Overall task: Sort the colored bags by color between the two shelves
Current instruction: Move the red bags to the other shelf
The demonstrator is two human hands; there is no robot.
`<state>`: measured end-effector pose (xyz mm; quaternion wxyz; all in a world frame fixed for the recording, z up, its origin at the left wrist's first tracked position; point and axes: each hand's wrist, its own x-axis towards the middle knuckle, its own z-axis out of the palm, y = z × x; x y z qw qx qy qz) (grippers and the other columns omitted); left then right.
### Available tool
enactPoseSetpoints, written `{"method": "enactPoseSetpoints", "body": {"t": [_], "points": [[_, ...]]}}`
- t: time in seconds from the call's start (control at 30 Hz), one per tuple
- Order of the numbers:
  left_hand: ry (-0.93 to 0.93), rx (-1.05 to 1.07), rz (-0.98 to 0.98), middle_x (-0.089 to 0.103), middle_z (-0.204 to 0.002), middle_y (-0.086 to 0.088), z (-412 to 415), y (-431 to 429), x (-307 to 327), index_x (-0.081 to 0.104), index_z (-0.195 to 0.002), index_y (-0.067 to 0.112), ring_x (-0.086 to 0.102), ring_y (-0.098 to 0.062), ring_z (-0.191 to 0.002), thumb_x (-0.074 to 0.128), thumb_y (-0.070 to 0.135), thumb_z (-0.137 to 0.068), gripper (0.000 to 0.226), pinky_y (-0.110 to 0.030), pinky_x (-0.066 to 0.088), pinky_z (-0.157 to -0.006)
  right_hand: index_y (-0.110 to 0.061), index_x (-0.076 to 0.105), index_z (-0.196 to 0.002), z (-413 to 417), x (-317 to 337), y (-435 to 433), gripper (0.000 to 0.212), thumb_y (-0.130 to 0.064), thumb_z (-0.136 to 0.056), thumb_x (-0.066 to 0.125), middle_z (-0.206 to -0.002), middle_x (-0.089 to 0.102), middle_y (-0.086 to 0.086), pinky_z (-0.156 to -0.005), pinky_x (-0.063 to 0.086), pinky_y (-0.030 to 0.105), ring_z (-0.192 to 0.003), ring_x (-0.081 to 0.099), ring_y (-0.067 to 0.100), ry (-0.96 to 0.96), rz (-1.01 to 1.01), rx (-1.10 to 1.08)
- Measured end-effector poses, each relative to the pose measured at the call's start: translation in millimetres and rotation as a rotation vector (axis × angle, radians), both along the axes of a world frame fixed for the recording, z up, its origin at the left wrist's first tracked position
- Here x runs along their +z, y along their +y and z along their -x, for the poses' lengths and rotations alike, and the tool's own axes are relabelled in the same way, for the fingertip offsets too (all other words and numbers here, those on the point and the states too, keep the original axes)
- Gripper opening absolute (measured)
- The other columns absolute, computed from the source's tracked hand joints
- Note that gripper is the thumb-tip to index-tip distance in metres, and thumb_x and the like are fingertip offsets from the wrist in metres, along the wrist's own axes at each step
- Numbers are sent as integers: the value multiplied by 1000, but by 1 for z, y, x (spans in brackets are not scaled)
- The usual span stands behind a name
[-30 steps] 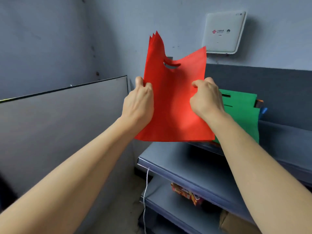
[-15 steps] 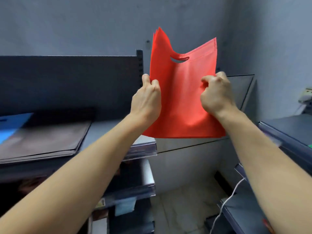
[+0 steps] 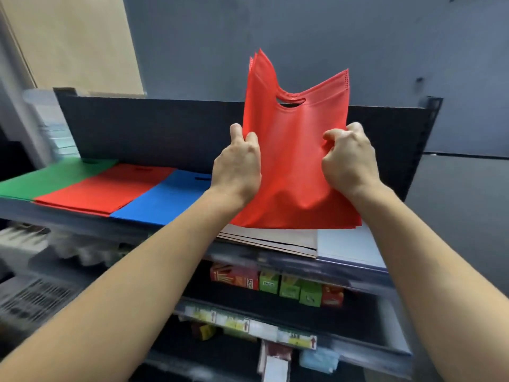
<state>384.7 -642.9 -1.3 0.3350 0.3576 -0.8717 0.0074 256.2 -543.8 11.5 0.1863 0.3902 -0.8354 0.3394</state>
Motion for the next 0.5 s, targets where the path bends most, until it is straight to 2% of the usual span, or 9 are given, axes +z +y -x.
{"method": "enactPoseSetpoints", "body": {"t": [0.13, 0.27, 0.37, 0.5], "points": [[6, 58, 20, 32, -132, -19, -39, -55, -2, 48, -106, 2, 57, -40, -76, 41, -8, -82, 27, -37, 34, -60, -12, 57, -127, -32, -1, -61, 43, -4, -88, 40, -127, 44, 13, -97, 43, 41, -108, 54, 38, -12, 20, 72], [6, 109, 36, 30, -137, -17, -70, -105, -5, 48, -117, 2, 59, -43, -86, 40, -8, -84, 35, -38, 37, -64, -11, 57, -125, -57, -2, -114, 42, -4, -87, 40, -126, 44, 13, -96, 43, 39, -106, 54, 37, -31, 24, 123], [14, 154, 41, 32, -135, -15, -90, -137, -9, 48, -125, 3, 58, -45, -89, 39, -8, -85, 42, -43, 41, -69, -8, 60, -120, -73, -4, -147, 38, -4, -87, 41, -124, 44, 13, -95, 44, 40, -106, 54, 38, -50, 15, 167], [34, 219, 48, 36, -130, -15, -116, -176, -13, 51, -124, 3, 57, -45, -91, 38, -9, -85, 43, -49, 48, -77, -8, 58, -122, -90, -6, -188, 39, -4, -87, 43, -126, 43, 13, -94, 42, 38, -107, 54, 37, -58, -4, 251]]}}
